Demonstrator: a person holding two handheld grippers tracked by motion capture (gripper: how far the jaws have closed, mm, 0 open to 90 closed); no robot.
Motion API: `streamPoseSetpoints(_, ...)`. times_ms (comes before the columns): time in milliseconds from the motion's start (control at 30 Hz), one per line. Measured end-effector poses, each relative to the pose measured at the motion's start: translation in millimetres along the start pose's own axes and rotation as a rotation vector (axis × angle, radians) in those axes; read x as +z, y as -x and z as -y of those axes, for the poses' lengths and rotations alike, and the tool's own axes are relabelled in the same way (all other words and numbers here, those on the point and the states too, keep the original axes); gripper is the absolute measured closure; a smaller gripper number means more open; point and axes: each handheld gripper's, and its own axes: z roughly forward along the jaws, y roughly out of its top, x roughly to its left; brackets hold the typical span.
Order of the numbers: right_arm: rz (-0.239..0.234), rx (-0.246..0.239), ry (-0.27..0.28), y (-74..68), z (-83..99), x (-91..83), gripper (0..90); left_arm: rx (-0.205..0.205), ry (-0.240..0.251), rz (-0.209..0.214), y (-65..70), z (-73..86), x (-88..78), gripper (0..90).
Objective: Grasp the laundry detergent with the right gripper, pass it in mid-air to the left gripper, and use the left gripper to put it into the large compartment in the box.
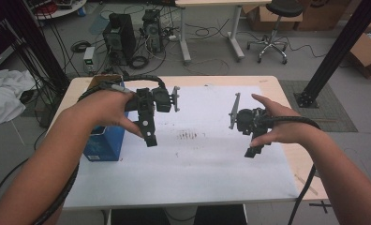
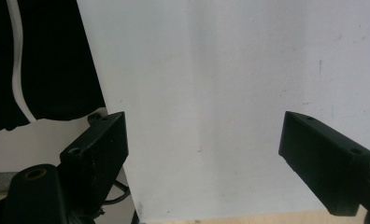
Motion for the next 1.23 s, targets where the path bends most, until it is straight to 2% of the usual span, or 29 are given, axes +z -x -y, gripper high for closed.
streamPoseSetpoints(67, -0.002, 0.002, -0.002, 3.2, 0.4, -0.9, 15.6, 0.017, -0.016, -0.002, -1.0, -2.2, 2.9, 0.1)
streamPoseSetpoints(333, -0.004, 0.012, 0.001, 6.2, 2.4, -1.8, 15.6, 0.055, -0.019, 0.008, 0.7, -12.2, 9.7, 0.1)
streamPoseSetpoints(533, -0.007, 0.012, 0.003, 6.9, 2.3, -2.5, 15.6, 0.059, -0.051, 0.002, 0.5, -18.8, 12.5, 0.1)
streamPoseSetpoints(1233, -0.006, 0.020, -0.001, 10.2, 0.8, -1.8, 15.6, 0.086, -0.036, 0.007, -1.5, -27.2, 14.2, 0.1)
